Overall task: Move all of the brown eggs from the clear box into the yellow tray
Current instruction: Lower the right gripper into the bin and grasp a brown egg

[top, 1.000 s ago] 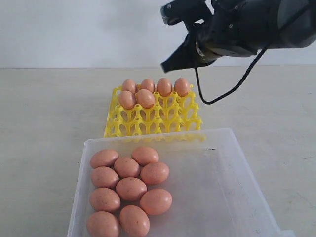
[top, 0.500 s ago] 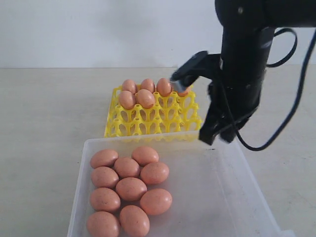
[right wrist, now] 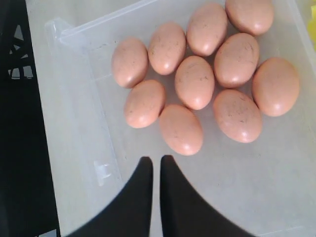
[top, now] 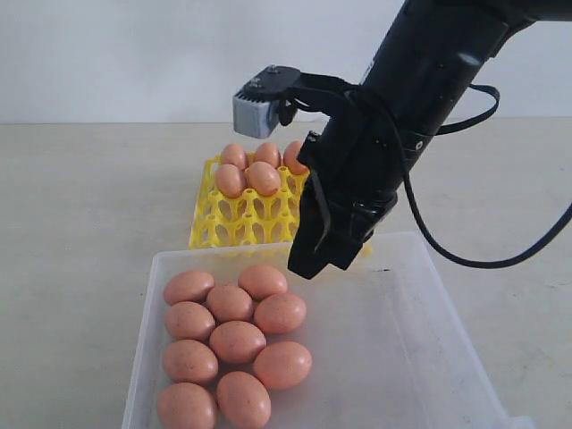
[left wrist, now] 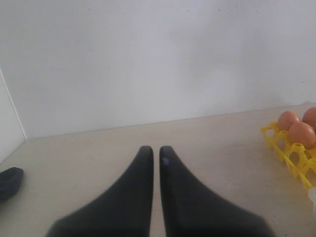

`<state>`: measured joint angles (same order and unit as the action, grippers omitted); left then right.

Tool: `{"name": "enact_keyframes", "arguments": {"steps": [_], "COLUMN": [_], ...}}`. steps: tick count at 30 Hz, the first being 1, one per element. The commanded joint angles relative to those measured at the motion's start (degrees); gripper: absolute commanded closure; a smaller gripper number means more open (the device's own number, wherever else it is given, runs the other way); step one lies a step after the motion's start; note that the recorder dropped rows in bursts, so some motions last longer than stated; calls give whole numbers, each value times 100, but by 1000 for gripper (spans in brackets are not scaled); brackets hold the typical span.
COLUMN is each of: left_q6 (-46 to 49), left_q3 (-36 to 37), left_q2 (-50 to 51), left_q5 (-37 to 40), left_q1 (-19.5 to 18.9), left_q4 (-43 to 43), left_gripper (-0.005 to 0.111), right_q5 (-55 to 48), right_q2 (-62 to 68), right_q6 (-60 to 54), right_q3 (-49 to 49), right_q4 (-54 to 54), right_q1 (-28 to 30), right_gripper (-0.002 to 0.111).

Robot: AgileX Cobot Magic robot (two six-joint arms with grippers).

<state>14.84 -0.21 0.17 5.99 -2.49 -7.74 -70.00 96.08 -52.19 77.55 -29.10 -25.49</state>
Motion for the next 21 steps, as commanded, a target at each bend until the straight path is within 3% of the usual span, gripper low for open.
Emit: {"name": "enact_keyframes", "arguments": {"steps": [1,13,21], "left_q6": [16,16,16], "left_q3": [21,21,21], "left_q2": [-17,-17,-17], "left_q5": [-20,-10,-20], "left_q1": [37,37,37], "left_q4": [-16,-16,-16], "left_gripper": [103,103,103], "right_q5": [4,4,4], "right_q2": [-39,-39,31], "right_q6": [-21,1483,1353], "right_q3": [4,4,4], "right_q4": [-14,-12,80], "right_q1": [13,13,13], "right_gripper": [108,108,108]}}
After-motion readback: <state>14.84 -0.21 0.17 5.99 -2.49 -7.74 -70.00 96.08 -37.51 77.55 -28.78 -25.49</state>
